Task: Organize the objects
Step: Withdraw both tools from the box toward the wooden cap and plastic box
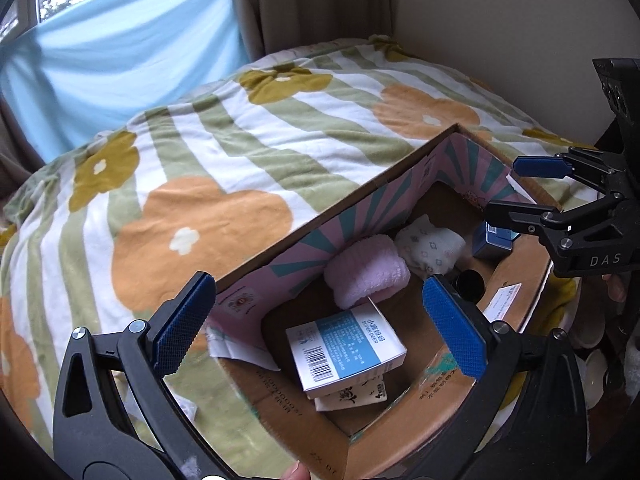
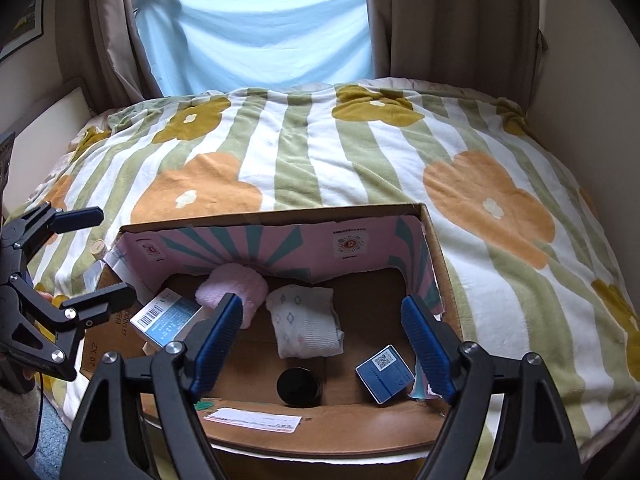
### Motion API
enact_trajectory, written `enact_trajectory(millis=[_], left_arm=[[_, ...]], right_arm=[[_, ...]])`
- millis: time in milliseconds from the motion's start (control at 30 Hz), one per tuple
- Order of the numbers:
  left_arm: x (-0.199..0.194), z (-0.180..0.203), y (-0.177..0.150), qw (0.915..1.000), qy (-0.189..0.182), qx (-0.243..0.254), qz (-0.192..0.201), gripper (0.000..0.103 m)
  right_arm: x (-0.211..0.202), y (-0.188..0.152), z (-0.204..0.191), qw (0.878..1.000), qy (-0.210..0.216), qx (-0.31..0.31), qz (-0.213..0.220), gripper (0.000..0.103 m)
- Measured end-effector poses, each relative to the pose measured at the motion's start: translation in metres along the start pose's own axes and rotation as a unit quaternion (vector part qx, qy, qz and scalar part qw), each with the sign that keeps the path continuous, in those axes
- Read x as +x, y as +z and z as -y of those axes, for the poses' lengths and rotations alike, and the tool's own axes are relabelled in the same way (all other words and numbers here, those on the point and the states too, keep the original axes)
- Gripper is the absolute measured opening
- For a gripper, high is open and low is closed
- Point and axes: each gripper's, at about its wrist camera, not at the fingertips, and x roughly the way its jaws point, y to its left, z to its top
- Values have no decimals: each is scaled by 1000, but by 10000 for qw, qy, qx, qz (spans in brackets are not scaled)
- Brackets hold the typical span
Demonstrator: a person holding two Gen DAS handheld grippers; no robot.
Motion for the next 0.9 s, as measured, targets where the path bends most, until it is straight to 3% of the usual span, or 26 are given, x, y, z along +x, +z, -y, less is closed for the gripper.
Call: enact_trajectory(millis=[333, 633, 767, 900], left_arm=[[-54, -45, -5, 9987, 476, -129, 126, 103], [-123, -121, -16, 9925, 1083, -391, 411, 103], [-136, -156, -29, 9898, 1264, -519, 399, 103], [-137, -187, -46, 9900, 1193, -669, 344, 103]], right_arm=[[-30, 19, -45, 9987, 55, -397, 315, 78], [-67, 44, -130, 9899, 487, -1061, 804, 78], [-69, 50, -169, 9830, 1095, -1180, 879, 78], [-58, 46, -209, 9769, 1498, -1289, 815, 78]])
